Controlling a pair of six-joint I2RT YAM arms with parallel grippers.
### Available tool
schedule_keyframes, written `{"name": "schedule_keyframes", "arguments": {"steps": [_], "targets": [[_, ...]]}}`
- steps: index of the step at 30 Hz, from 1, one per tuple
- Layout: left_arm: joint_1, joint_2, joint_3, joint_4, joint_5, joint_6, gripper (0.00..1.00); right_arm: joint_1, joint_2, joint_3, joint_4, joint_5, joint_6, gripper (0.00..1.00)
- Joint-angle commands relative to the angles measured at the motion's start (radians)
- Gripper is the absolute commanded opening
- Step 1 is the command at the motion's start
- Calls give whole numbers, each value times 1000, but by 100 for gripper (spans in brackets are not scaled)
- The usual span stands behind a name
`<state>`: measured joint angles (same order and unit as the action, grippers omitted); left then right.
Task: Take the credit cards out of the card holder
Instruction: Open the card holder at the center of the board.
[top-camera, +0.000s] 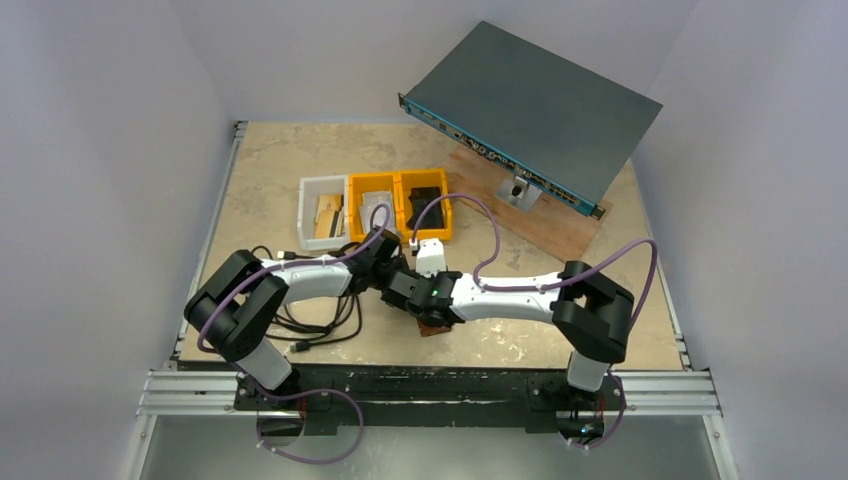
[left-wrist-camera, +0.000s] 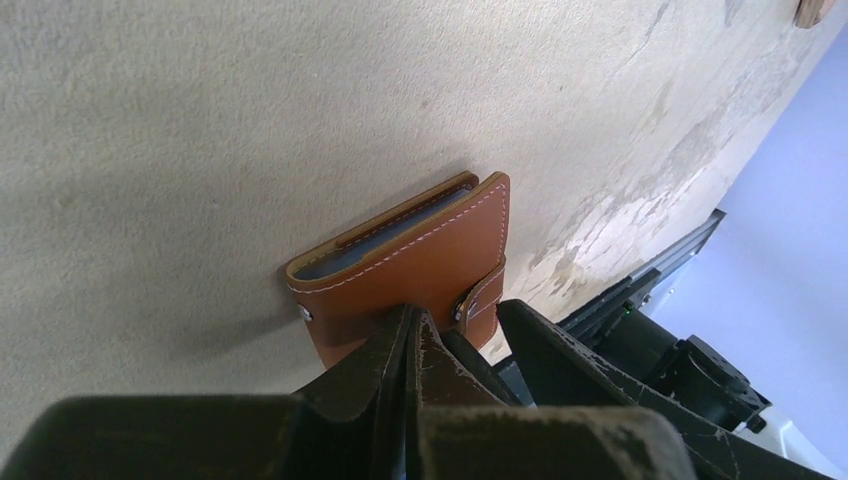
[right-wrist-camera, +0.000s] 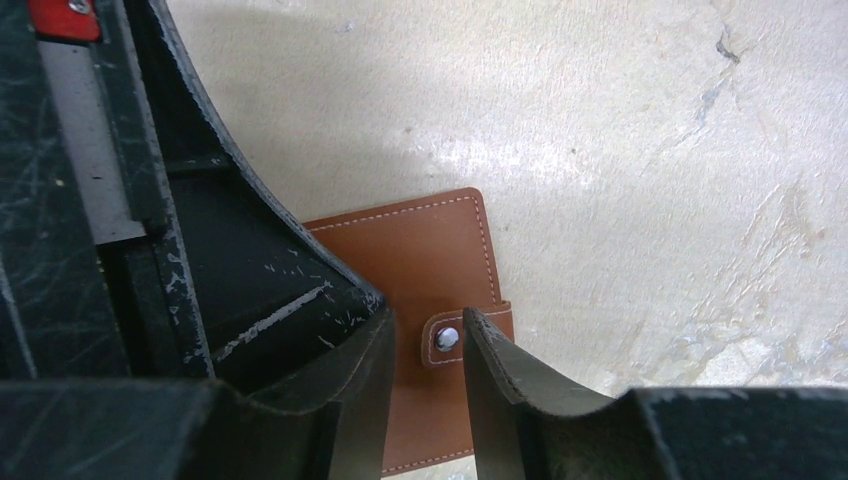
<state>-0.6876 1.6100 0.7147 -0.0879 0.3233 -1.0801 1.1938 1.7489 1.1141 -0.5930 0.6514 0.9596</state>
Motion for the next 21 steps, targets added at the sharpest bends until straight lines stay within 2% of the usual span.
{"name": "schedule_keyframes", "arguments": {"steps": [1,13,17,21], "targets": [[33,80,-84,-195,-182,98,0,8,84,7,-13,-4,-22,30],[99,102,-102,-182,-136,111,0,23,-24,-156,50,-85,51,30],[101,97,-97,-197,-142,115,0,23,14,-116,8,-22,38,30],[104,94,-98,-206,-142,115,0,24,65,-75,-41,32,33,22]]}}
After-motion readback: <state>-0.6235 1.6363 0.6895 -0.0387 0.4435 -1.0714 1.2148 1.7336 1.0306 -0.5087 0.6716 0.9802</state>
